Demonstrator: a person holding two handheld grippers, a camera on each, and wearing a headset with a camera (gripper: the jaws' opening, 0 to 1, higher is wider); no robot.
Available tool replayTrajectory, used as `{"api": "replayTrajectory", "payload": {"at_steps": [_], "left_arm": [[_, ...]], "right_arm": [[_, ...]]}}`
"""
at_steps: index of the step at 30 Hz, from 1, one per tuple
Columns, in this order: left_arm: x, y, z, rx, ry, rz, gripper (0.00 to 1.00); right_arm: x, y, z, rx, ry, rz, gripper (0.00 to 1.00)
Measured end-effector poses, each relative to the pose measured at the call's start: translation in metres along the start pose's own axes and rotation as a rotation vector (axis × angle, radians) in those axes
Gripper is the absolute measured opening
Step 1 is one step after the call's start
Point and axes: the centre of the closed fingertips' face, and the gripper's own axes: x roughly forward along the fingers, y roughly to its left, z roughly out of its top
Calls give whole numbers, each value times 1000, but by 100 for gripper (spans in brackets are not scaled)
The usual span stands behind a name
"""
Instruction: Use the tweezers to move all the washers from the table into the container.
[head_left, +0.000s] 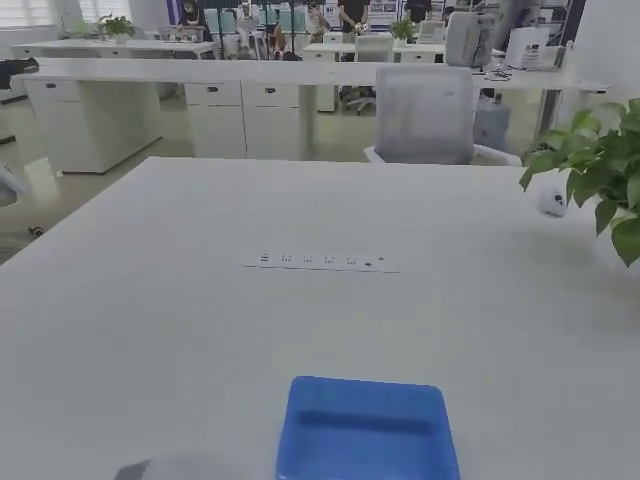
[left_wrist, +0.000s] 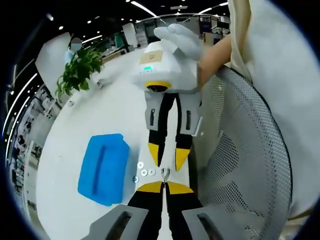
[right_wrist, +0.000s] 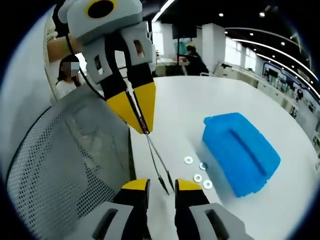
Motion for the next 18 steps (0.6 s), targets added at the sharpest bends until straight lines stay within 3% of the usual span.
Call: {"api": "replayTrajectory", "payload": {"at_steps": [4, 7, 8, 12, 18], "left_arm": [[1, 0, 6, 44, -6, -24, 0], [2, 3, 7, 92, 15, -33, 0], [2, 3, 7, 98, 17, -42, 0], [2, 10, 6, 124, 32, -54, 0], [0, 21, 11, 163, 40, -57, 0]], "right_arm": [[6, -1, 3, 1, -25, 13, 12], [12, -5, -3, -79, 28, 12, 8], [13, -6, -1, -93, 23, 8, 7], [14, -10, 1, -53, -4, 25, 7], [13, -21, 8, 10, -58, -5, 7]]}}
